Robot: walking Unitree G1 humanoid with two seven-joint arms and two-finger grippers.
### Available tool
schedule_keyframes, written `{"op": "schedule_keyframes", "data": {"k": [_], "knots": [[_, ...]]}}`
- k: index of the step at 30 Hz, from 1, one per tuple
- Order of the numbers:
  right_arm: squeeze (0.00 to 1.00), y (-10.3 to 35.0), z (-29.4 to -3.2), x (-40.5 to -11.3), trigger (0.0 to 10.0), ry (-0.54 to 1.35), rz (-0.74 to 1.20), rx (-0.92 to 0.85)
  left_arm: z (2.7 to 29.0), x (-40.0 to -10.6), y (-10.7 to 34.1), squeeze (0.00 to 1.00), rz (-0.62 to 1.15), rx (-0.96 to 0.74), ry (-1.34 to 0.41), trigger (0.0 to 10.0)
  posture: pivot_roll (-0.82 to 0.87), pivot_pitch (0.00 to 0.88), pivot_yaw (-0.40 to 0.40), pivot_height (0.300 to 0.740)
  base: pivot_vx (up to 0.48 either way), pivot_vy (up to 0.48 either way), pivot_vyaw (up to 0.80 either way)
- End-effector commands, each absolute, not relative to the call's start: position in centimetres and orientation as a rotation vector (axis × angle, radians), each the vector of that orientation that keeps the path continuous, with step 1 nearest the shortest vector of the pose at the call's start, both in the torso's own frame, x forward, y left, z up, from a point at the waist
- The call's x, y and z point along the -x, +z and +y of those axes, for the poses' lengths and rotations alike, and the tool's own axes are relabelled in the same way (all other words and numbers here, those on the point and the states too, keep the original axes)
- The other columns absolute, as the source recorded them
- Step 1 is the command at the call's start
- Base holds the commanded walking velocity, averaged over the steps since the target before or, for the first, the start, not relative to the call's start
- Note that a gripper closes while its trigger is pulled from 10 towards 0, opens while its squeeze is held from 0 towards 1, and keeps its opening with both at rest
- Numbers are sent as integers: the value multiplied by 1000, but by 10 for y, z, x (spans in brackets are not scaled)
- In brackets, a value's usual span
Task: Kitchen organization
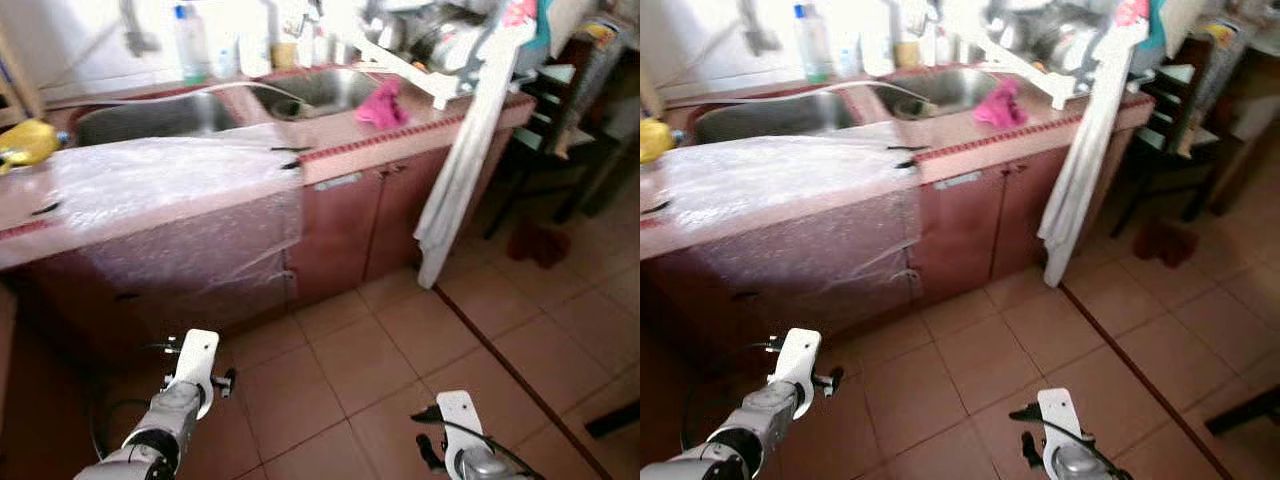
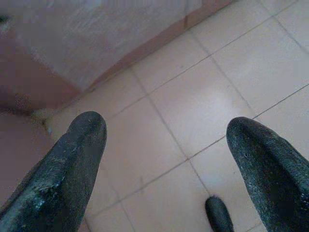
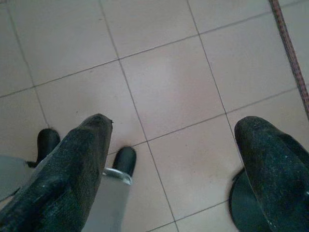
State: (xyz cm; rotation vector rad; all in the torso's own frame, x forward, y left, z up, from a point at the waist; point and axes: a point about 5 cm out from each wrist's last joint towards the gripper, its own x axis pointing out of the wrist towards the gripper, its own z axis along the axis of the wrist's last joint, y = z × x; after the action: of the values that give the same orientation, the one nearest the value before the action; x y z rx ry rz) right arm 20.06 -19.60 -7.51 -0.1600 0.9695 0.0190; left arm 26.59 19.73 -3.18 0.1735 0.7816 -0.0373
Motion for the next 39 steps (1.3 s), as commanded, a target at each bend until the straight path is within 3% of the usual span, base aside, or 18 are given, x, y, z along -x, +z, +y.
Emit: {"op": "schedule_keyframes", "data": {"k": [1,12,28,34,39], "knots": [[0,-74,-200,-202,10000,8,969,180,192,-270,-30,0,772,-175,-54,10000,14,0,-6,740,480,0,0],[0,-73,-198,-204,10000,32,960,189,194,-269,-30,0,773,-173,-45,10000,16,0,-9,740,469,0,41],[0,-72,-199,-204,10000,38,958,206,202,-268,-30,0,771,-284,24,10000,21,0,-16,740,0,0,789],[0,-72,-198,-206,10000,31,956,191,202,-274,-24,0,718,-189,8,10000,33,0,-15,740,0,0,0],[0,-72,-197,-207,10000,25,951,182,201,-270,-27,0,736,-242,-16,10000,37,0,-8,740,0,0,0]]}}
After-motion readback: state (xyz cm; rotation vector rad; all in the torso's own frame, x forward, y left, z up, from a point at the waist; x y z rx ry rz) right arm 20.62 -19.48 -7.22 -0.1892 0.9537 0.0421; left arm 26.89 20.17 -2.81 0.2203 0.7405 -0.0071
